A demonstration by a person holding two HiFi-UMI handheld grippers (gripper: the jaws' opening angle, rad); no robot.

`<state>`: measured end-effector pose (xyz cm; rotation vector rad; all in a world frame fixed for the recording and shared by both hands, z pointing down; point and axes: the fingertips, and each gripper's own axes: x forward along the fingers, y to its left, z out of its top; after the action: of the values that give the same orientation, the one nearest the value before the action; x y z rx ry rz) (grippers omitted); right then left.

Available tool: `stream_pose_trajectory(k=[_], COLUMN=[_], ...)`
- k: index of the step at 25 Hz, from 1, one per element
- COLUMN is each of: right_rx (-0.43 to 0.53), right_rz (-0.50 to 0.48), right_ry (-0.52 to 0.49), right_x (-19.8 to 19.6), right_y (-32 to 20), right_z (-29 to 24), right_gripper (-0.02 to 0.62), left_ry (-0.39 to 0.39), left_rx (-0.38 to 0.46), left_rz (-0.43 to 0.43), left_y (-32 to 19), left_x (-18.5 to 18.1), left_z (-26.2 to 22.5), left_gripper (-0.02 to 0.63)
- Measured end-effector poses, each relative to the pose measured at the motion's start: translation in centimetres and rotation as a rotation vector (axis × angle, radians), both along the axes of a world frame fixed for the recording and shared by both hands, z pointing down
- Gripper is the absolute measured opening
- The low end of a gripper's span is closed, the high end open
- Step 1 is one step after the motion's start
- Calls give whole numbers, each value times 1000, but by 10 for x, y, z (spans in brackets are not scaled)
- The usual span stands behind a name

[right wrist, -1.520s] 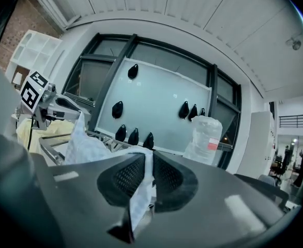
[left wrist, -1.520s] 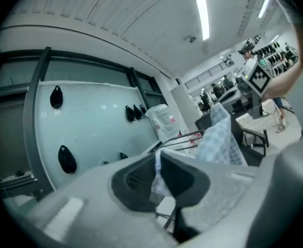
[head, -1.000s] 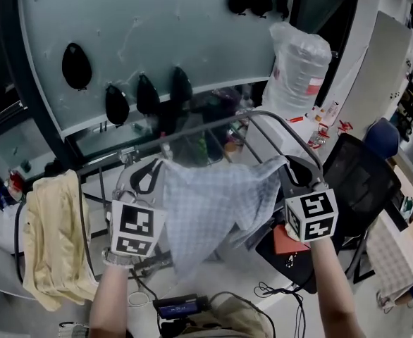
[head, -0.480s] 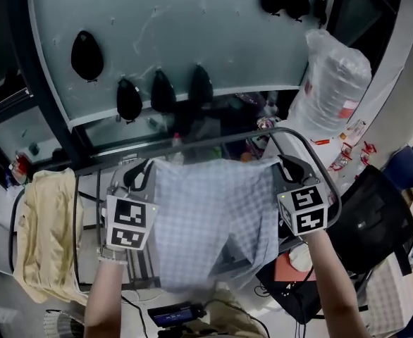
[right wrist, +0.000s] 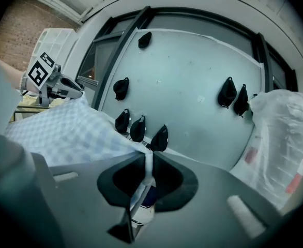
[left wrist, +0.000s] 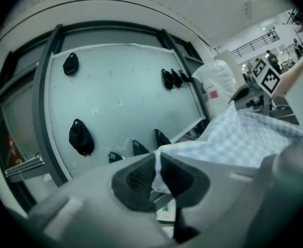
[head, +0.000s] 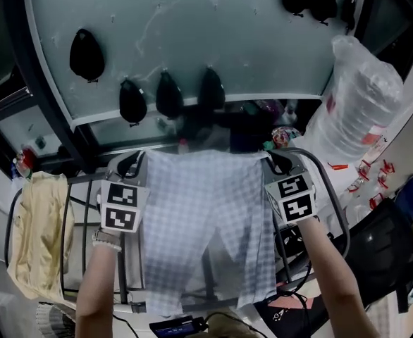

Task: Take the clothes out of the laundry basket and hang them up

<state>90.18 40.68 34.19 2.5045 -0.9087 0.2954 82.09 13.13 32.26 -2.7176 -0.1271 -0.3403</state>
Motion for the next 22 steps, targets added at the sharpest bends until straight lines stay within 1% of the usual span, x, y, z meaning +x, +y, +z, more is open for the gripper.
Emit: stream_pose_trajectory(k=[7,12,15,19,22], right_rx=[4,-11,-24,-29,-58], right_rz=[-30,-49,-67,-98,-132], right_ry=[-22,-34,-42,-98,-129], right_x=[67,103,117,123,121], right_y=[-15,-26,-34,-43,-52], right_z=[21,36,47,71,88], right_gripper=[38,38,38,38,38], left_ry=[-31,-39,-58,-141,-188], left_rx=[68,59,38,30,25], left_rz=[-59,-106,-133,-138,-147], left_y=[-22,-33,-40,-41,-41], left_x=[57,90,103,112,112], left_z=[15,27,39,74,99], left_gripper=[21,21,21,23,25])
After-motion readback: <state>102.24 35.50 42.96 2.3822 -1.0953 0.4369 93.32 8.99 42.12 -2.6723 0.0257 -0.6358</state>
